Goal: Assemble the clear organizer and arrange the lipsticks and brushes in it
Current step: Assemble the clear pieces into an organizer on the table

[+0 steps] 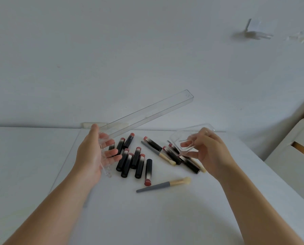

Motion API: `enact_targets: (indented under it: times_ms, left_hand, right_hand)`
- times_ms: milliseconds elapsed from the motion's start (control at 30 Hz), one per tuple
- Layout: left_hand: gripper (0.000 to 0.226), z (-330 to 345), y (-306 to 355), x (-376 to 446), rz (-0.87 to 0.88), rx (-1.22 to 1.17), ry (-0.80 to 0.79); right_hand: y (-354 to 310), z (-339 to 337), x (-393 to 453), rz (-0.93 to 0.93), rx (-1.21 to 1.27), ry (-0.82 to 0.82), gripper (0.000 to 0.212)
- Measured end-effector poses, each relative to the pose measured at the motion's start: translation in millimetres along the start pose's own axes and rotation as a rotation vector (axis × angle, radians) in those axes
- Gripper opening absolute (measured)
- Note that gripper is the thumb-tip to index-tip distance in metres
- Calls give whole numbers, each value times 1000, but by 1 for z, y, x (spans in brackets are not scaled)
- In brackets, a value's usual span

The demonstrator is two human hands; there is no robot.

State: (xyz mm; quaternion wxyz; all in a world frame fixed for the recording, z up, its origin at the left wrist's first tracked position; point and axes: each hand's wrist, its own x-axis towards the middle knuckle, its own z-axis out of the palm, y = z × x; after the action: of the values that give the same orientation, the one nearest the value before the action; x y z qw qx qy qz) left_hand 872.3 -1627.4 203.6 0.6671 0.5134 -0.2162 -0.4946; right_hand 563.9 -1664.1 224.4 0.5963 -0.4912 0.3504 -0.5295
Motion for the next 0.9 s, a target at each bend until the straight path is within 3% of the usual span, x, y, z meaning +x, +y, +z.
enact_targets:
  times_ms: [67, 233, 400, 700, 900]
  left_hand:
    - [47, 0, -1, 1, 2, 8, -6]
    - [48, 1, -1, 0, 11, 21, -14]
    - [47, 3, 0, -3, 10, 30, -27]
    - [46, 5, -1, -9, 11, 56, -27]
    - [44, 5, 0, -11, 30, 72, -31]
  right_hand:
    - [5, -9, 5, 19, 87, 7, 20]
    - [16, -20, 15, 25, -56, 119, 27]
    - [22, -22, 11, 32, -27, 114, 14]
    - [23, -26, 9, 4, 1, 219, 31]
    - [21, -27, 6, 42, 90, 200, 36]
